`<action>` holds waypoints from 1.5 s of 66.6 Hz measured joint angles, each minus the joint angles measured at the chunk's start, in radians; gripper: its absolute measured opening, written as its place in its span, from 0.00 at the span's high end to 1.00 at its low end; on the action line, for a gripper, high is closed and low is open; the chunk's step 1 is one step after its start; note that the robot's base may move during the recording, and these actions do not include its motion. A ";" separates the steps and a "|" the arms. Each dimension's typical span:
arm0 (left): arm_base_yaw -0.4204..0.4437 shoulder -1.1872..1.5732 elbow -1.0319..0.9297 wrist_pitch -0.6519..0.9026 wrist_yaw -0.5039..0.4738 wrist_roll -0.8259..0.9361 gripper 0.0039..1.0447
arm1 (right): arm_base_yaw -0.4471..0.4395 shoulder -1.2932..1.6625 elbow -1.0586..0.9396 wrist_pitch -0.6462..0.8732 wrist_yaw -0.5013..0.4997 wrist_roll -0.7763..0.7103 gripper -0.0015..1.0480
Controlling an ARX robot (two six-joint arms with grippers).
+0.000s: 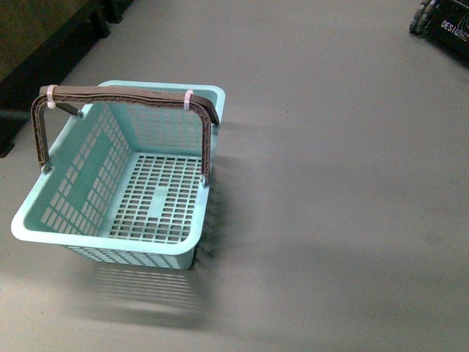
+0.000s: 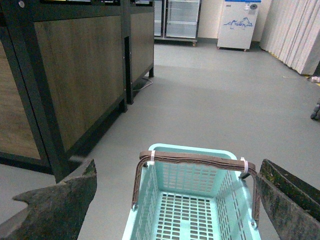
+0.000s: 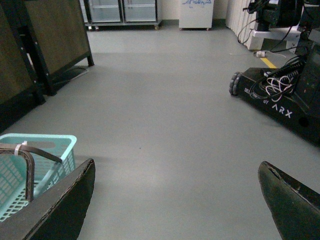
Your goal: Pick mango and avocado into basket
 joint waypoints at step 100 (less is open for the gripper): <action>-0.150 2.320 1.065 0.763 0.071 -1.284 0.08 | 0.000 0.000 0.000 0.000 -0.002 0.000 0.08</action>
